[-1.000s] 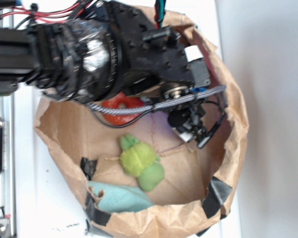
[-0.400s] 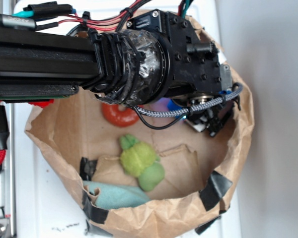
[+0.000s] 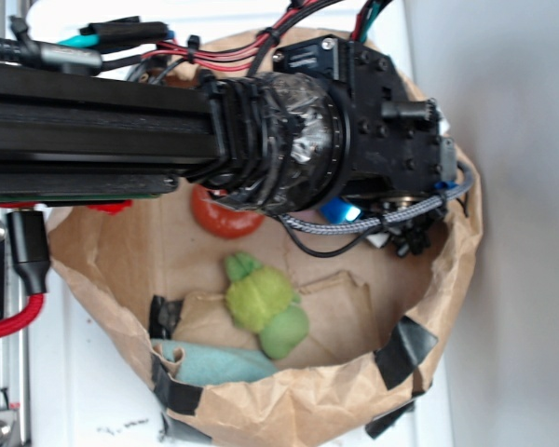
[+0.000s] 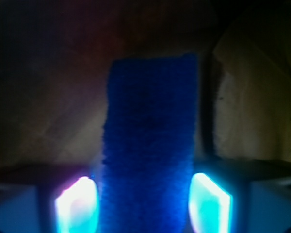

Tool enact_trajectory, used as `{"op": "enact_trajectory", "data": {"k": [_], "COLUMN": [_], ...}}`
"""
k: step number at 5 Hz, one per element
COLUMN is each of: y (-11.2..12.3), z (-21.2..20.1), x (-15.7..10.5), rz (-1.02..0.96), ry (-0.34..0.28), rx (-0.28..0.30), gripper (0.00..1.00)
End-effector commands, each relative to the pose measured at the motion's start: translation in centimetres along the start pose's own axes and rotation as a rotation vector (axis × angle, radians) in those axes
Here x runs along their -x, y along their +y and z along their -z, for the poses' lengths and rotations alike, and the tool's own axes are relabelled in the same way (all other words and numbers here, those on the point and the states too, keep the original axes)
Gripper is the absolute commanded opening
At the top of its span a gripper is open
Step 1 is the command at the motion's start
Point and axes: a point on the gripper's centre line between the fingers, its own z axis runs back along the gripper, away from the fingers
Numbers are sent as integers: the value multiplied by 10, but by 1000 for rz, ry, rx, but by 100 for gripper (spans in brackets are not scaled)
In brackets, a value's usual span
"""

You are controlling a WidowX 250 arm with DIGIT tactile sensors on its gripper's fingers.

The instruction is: Grab the blue sponge.

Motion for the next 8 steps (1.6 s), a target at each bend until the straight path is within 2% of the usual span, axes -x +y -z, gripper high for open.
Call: {"op": "enact_trajectory", "data": {"k": [1, 2, 3, 4, 6, 7, 8], "y": [-10, -5, 2, 8, 26, 20, 17], "z": [-35, -60, -81, -108, -148, -158, -162], "x": [6, 14, 18, 26, 39, 42, 50], "rz": [130, 226, 343, 418, 545, 537, 567], "ry": [-40, -9, 83, 103, 28, 0, -44], "rx": [26, 51, 77, 75, 163, 177, 121], "gripper": [0, 0, 0, 0, 0, 0, 0]}}
